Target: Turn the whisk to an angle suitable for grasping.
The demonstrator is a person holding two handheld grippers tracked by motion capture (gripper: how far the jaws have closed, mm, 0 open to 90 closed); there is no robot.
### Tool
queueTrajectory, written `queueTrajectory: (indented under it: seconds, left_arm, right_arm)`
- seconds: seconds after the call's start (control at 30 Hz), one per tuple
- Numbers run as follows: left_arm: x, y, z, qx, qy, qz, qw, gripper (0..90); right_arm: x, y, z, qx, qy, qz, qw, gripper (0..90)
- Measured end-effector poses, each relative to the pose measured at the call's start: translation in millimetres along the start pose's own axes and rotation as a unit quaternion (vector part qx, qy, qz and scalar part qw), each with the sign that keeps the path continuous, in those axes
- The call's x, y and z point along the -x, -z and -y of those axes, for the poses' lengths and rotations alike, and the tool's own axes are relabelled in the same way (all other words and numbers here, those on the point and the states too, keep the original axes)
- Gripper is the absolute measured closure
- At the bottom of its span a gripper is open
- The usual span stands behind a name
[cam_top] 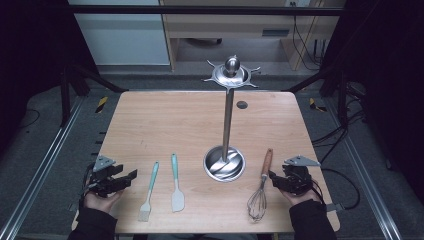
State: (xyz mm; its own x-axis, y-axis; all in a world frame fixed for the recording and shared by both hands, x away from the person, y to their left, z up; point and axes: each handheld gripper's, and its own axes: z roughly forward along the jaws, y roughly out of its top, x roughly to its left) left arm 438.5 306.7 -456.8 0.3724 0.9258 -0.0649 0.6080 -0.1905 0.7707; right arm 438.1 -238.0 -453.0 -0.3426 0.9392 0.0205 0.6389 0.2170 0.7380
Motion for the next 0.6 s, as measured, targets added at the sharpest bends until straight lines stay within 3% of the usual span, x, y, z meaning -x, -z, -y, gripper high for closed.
queueTrajectory:
  seconds: [0.23, 0.33, 0.6]
  left_arm:
    - [-1.5, -0.3, 0.3, -0.003, 0.005, -0.006, 1.0000, 38.9]
    - [-1.6, -0.3, 0.4, -0.003, 0.004, -0.006, 1.0000, 39.6]
    - [-0.8, -2.1, 1.5, -0.006, -0.008, 0.005, 0.9999, 41.7]
  right_arm:
    - [-12.2, -21.3, -8.7, -0.032, 0.011, 0.010, 0.9994, 45.3]
    - [-16.2, -29.2, -11.7, -0.046, 0.006, 0.010, 0.9989, 47.1]
    - [-14.7, -46.5, -16.8, -0.083, -0.015, 0.047, 0.9953, 48.0]
